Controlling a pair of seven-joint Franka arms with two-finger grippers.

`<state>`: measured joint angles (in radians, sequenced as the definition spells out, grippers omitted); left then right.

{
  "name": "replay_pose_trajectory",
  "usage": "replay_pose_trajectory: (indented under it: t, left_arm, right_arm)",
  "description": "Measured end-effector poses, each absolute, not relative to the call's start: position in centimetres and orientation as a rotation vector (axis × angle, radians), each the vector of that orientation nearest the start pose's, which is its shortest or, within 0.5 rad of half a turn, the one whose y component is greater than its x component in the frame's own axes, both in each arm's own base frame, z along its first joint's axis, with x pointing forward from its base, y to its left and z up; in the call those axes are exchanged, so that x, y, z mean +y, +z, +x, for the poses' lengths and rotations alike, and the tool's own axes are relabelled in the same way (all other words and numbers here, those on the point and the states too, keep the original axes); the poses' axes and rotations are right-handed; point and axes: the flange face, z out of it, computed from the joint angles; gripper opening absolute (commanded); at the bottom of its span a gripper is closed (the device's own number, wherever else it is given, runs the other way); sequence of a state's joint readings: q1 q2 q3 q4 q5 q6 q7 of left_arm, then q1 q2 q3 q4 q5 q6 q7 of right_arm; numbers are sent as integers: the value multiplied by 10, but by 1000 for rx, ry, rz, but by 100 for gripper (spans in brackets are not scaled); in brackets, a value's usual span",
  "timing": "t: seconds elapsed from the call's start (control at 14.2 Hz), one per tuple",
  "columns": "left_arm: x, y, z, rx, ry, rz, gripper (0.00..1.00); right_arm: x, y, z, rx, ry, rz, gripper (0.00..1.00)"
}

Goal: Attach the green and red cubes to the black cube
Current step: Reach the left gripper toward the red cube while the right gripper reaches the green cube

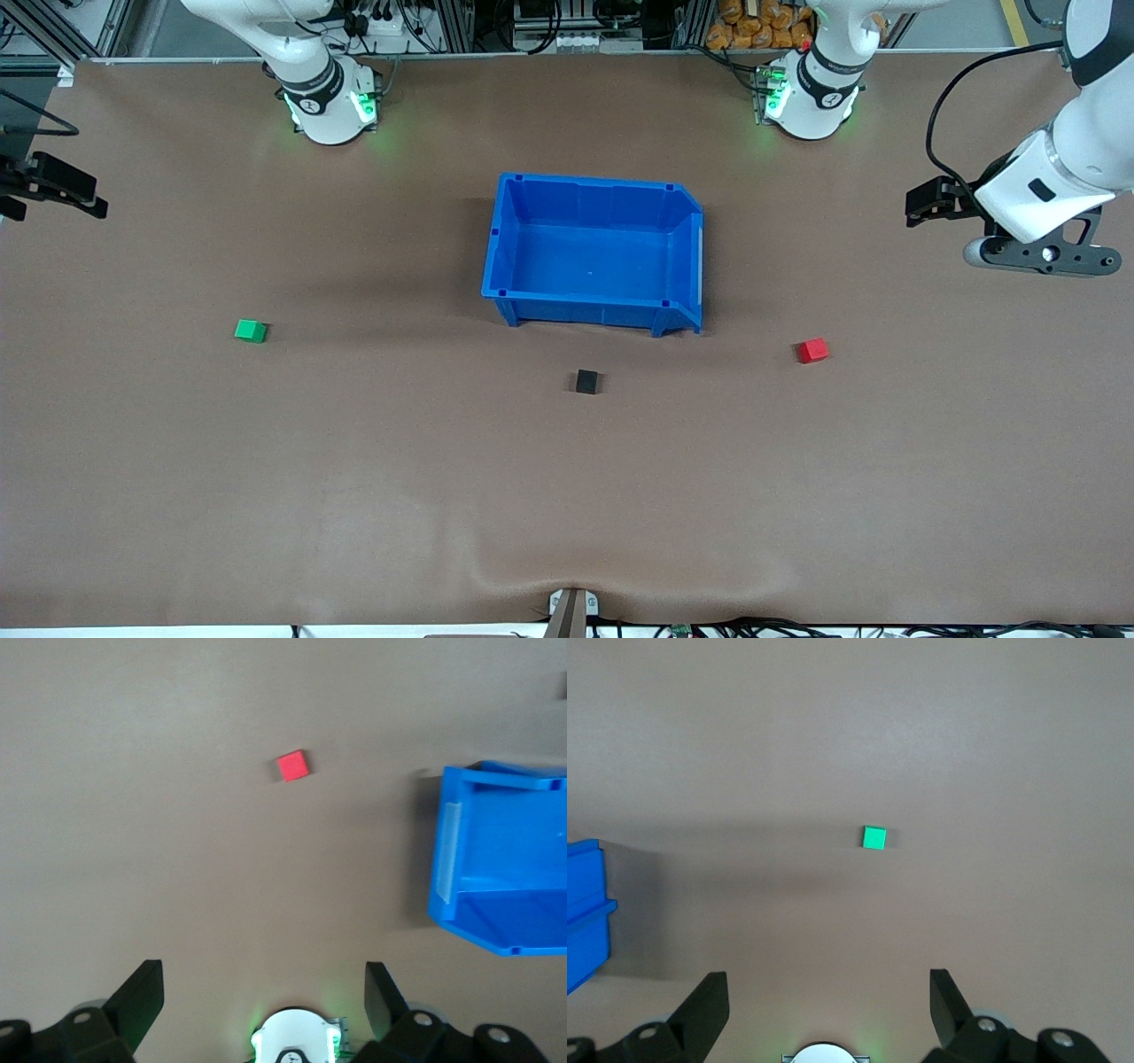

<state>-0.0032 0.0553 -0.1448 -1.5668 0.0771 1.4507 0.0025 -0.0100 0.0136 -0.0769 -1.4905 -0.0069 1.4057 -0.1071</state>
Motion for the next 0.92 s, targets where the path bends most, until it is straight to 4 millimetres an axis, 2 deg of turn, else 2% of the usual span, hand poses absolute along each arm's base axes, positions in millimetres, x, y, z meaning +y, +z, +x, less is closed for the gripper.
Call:
replay_pose_trajectory:
  t: [0.14, 0.21, 0.49, 0.71, 0.92]
  left_arm:
    - [-66, 568, 560, 215, 305, -3026, 100]
    - [-59, 552, 566, 197, 349, -3024, 100]
    - [-15, 481, 604, 88, 499, -3034, 100]
    - [-13, 454, 625, 59, 533, -3038, 100]
    - [-21, 433, 635, 78, 541, -3041, 100]
  right_arm:
    - [-48, 631, 546, -28, 175, -3135, 100]
    - [-49, 623, 550, -27, 195, -3134, 100]
    - [-53, 599, 564, -21, 240, -3137, 100]
    - [-66, 585, 570, 13, 272, -3134, 100]
    - [-82, 571, 578, 51, 273, -3133, 100]
